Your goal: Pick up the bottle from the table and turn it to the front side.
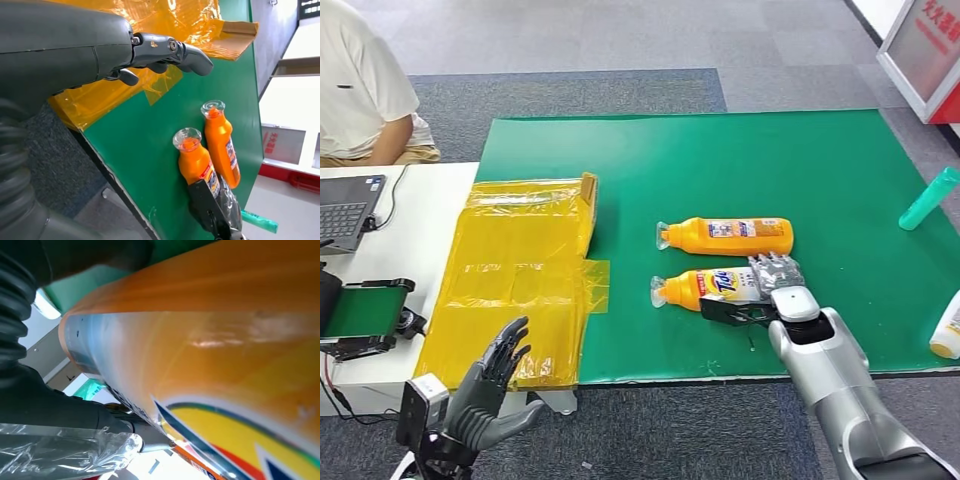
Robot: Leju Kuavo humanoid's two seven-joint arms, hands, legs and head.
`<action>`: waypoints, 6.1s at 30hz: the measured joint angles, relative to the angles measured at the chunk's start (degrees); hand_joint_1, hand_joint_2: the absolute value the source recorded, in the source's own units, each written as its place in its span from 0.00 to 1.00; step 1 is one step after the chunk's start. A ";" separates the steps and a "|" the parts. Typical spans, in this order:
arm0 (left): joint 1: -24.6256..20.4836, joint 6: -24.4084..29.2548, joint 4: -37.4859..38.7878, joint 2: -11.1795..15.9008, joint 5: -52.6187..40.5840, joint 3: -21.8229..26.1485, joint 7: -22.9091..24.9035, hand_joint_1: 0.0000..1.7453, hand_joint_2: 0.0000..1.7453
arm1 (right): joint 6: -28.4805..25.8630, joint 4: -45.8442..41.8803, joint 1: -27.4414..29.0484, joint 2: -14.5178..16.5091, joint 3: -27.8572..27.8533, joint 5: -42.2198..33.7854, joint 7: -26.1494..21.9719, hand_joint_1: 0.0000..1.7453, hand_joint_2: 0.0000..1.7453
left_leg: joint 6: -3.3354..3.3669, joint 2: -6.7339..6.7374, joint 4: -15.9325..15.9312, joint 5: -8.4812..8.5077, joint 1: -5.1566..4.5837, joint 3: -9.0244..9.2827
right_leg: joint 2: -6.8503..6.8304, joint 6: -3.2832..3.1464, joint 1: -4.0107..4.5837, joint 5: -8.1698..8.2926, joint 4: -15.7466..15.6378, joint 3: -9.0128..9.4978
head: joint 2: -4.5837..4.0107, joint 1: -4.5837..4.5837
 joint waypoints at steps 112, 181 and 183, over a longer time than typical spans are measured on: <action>-23.02 7.78 -6.21 -2.82 -11.92 -24.39 5.18 1.00 1.00 | -9.59 -54.85 34.60 11.42 6.04 -60.58 -14.09 0.70 1.00 | -0.05 0.00 0.00 -0.03 0.01 -0.13 | -0.01 -0.04 0.02 -0.03 0.00 -0.12 | 0.00 -0.02; -30.32 31.86 26.31 5.22 -87.91 -2.74 6.25 1.00 0.00 | -7.62 -70.95 39.57 13.72 -5.80 -66.27 -17.58 0.00 1.00 | -0.10 0.01 0.00 0.01 0.01 -0.14 | 0.02 -0.10 0.02 0.01 0.00 -0.23 | 0.00 -0.01; -30.16 31.90 27.92 4.66 -87.73 -2.74 6.26 1.00 0.00 | -7.62 -70.99 39.55 13.72 -5.85 -66.39 -17.66 0.00 1.00 | -0.10 0.01 0.00 0.01 0.01 -0.14 | 0.02 -0.09 0.02 0.01 0.00 -0.22 | 0.00 -0.01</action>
